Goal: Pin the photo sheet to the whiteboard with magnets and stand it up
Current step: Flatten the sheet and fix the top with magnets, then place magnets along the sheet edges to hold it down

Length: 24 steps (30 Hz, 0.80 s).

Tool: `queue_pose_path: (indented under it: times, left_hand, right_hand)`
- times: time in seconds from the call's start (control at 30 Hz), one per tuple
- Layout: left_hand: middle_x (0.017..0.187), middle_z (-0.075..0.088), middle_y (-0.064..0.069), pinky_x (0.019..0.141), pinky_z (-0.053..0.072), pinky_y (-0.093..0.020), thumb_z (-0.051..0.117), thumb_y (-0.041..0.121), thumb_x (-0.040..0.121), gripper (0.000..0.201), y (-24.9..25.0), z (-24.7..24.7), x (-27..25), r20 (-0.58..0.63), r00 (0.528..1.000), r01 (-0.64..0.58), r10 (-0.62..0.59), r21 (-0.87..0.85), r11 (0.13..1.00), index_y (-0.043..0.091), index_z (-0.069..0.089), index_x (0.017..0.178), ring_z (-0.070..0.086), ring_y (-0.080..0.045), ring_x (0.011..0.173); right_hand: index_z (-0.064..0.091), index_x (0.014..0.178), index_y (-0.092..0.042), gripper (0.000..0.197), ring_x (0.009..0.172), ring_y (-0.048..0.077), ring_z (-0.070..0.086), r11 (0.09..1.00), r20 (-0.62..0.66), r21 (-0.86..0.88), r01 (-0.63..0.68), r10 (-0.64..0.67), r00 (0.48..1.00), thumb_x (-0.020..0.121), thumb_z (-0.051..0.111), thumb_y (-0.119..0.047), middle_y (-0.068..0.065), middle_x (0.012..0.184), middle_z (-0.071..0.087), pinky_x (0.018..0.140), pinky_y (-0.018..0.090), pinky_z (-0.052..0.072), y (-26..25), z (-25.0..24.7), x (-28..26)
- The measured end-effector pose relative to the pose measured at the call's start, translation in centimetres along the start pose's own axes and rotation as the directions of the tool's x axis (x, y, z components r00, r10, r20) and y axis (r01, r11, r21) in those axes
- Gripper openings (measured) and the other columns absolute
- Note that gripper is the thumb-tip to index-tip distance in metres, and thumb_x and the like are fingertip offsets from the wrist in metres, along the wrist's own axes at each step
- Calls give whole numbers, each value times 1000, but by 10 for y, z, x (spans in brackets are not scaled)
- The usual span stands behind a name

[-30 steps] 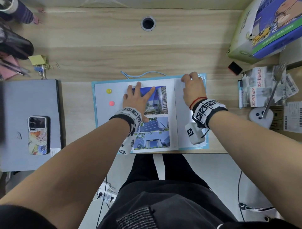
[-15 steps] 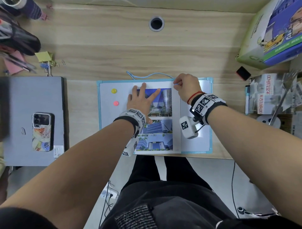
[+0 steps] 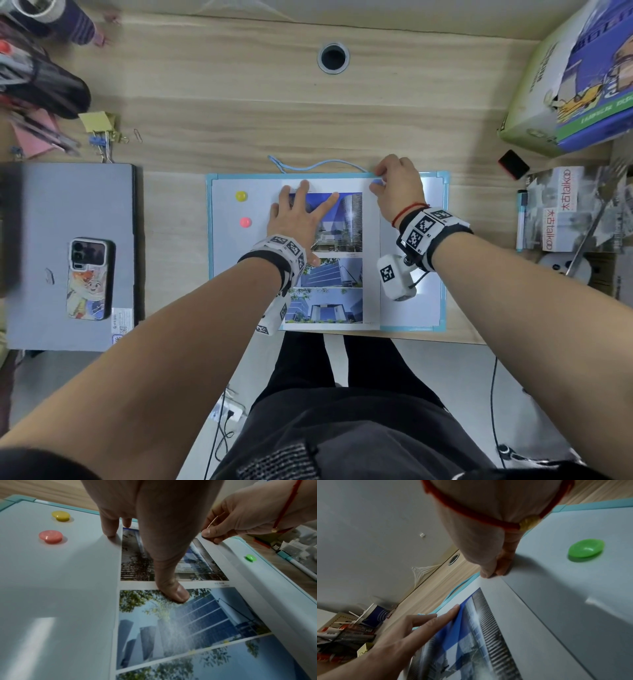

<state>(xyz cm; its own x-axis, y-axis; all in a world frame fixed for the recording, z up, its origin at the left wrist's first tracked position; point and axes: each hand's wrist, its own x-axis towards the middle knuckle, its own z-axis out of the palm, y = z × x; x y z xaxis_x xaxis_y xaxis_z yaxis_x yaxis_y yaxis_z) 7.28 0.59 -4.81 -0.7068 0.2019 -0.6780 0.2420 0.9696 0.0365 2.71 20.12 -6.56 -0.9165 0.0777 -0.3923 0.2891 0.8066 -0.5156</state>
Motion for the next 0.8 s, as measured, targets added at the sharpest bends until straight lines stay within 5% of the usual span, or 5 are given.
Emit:
queue_pose_path:
  times: [0.13,0.27,0.37,0.47,0.8]
  left_hand:
    - [158,-8,-9,114,24,-53,86,53,54,136,-1,0,0,-4,1000,-9,9,14,1000,49,-13,146,3,-44,144]
    - [158,-1,-9,114,26,-51,82,58,57,127,-5,-2,-2,-16,1000,-25,25,-20,999,44,-4,149,7,-41,143]
    - [152,19,-9,105,40,-47,75,55,68,98,-22,-11,-5,-153,987,14,-48,-214,977,33,22,148,23,-32,138]
    - [136,37,-10,88,50,-42,66,36,83,58,-53,-22,-5,-294,912,143,-285,-423,895,18,44,134,37,-29,126]
    - [123,53,-17,84,45,-37,59,9,90,30,-105,-17,7,-45,871,401,-490,-513,759,6,55,119,57,-36,109]
  right_hand:
    - [56,110,-4,26,95,33,60,999,-14,36,10,-10,1000,86,63,-9,18,117,53,87,37,49,-4,-4,-7]
    - [62,95,-9,15,87,30,63,998,105,-51,41,-36,994,83,66,-19,13,95,67,81,38,53,-15,-5,-20]
    - [62,84,-11,12,88,30,64,983,321,-167,73,-16,947,79,70,-19,13,92,70,77,34,53,-24,4,-30]
    - [62,85,-9,12,92,32,63,960,350,-267,79,20,936,77,69,-13,14,95,68,73,31,49,-26,16,-33]
    - [58,84,-12,13,86,33,63,952,318,-306,23,79,945,74,65,-5,15,94,67,66,28,43,-30,24,-30]
